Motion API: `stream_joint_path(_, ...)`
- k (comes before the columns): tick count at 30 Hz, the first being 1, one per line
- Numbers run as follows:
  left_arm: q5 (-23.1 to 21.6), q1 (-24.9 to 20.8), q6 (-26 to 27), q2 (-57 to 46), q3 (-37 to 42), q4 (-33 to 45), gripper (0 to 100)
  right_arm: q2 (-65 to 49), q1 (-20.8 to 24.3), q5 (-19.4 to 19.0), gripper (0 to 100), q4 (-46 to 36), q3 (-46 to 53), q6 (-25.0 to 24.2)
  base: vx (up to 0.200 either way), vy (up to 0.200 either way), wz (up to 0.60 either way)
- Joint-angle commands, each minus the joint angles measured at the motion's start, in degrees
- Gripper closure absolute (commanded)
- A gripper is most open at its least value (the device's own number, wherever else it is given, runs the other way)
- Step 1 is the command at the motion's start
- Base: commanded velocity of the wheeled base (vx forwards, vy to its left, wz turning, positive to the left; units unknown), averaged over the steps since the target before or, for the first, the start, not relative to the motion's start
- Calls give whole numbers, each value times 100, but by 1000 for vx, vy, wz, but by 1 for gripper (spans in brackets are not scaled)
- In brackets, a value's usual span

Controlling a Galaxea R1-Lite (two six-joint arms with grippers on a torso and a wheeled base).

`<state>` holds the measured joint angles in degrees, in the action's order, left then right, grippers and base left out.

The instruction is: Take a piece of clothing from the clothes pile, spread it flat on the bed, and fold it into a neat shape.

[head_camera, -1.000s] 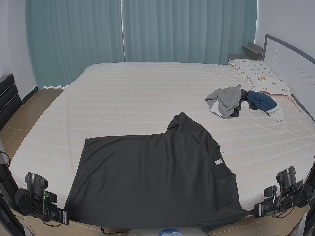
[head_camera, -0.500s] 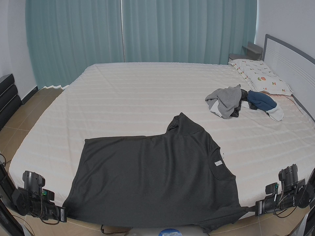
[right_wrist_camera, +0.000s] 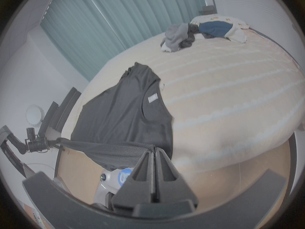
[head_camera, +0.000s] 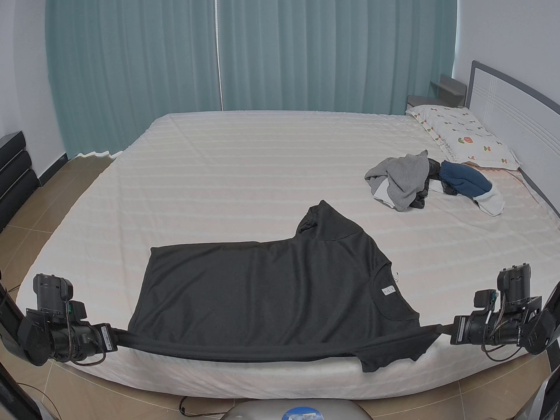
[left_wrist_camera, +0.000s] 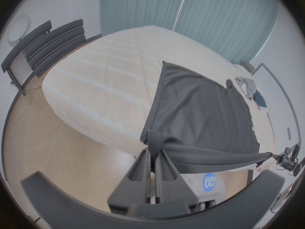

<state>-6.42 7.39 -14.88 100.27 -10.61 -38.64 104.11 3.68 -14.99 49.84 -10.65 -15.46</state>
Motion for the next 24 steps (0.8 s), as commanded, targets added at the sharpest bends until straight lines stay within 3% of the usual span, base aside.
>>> stream_joint_path(1, -8, -124, -67, -201, -126, -29, 100, -286, 10, -12, 100, 0, -191, -80, 0, 0, 0)
stream_joint_path(11, 36, -115, -32, -675, -100, 85, 100, -796, 36, -21, 100, -79, -77, -98, 0, 0, 0)
stream_joint_path(24, 45, -255, 170, -816, -293, 982, 100, -752, 230, 5, 100, -158, 151, -89, 0, 0, 0)
